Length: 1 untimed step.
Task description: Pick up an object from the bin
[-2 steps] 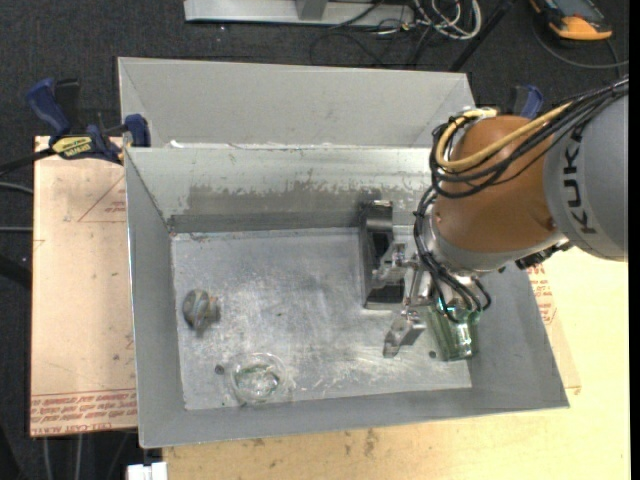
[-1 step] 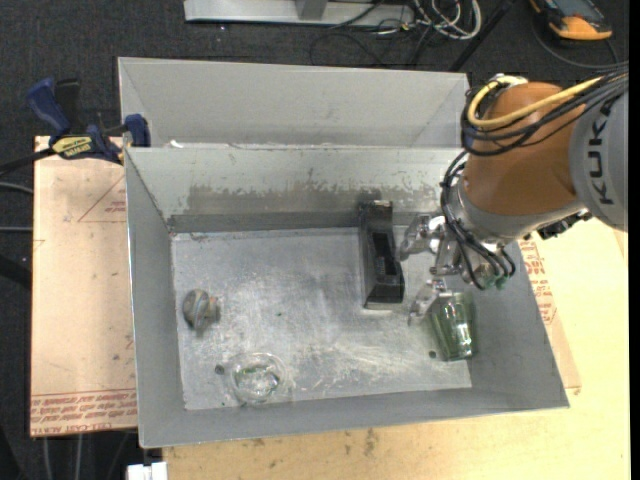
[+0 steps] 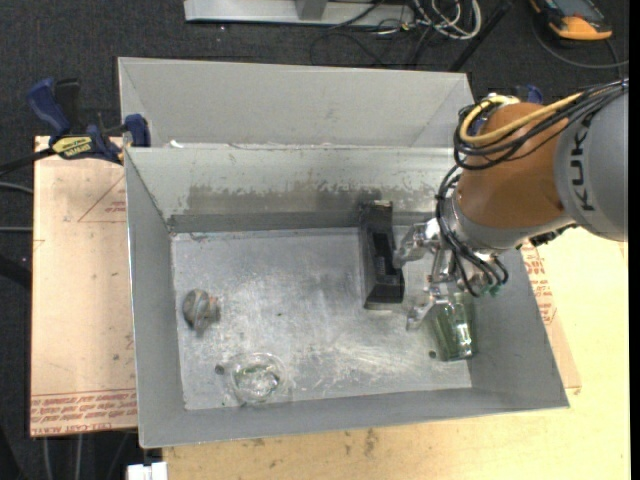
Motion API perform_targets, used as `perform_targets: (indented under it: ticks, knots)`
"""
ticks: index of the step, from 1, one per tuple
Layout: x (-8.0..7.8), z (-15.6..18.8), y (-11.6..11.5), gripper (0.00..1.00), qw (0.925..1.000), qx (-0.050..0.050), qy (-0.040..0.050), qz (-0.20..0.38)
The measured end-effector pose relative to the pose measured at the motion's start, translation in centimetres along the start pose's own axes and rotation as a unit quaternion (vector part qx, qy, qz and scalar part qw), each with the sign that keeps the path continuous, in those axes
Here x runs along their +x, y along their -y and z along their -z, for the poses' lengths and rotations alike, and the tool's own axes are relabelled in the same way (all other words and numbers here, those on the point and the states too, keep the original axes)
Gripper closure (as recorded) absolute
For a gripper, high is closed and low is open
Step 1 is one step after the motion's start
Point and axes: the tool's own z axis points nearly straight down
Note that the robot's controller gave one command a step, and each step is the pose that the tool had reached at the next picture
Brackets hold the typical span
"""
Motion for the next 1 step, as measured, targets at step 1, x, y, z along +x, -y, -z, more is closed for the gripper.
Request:
perform_targets:
  ticks: [1]
  knots:
    - [-2.59,-5.58,-1.57,0.00,0.9994,-0.001,-0.0018,-0.034]
